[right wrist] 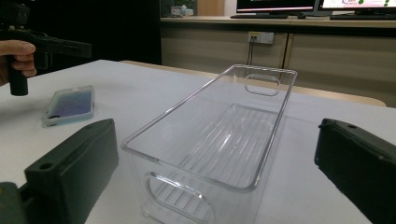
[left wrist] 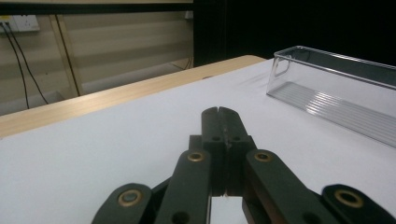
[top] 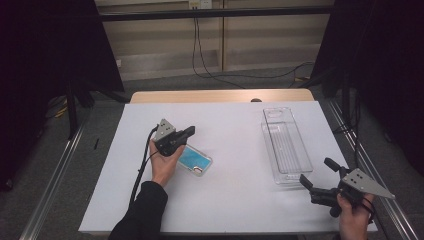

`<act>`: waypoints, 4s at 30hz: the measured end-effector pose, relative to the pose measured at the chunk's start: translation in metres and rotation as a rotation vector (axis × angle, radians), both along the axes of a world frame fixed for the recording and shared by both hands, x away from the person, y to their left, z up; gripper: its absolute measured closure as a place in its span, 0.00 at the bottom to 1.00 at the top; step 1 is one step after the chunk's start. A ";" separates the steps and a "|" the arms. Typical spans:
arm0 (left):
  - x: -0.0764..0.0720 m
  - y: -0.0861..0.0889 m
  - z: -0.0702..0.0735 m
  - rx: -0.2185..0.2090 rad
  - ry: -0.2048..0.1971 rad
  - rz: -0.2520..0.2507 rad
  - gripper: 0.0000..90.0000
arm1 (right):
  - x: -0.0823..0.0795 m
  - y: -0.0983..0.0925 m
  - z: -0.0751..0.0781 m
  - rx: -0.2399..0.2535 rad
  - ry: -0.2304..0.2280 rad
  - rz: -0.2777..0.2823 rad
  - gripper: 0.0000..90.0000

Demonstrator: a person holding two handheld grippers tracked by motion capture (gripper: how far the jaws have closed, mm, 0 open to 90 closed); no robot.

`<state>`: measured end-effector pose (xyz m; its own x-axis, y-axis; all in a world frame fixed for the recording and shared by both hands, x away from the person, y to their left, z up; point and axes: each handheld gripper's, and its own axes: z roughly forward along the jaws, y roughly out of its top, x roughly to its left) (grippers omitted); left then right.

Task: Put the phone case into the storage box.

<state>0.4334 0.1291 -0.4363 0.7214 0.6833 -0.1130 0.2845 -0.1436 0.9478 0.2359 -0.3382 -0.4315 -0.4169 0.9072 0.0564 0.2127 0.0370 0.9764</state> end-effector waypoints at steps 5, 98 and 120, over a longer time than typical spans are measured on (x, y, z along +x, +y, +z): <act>0.006 0.005 0.006 0.061 0.085 -0.033 1.00 | 0.001 0.001 0.000 0.005 0.001 0.003 0.00; 0.050 -0.009 -0.018 0.470 0.418 -0.115 1.00 | -0.003 -0.002 0.001 -0.013 -0.016 0.018 0.00; 0.041 0.001 -0.018 0.468 0.404 -0.139 1.00 | -0.004 -0.001 0.000 -0.012 -0.012 0.016 0.00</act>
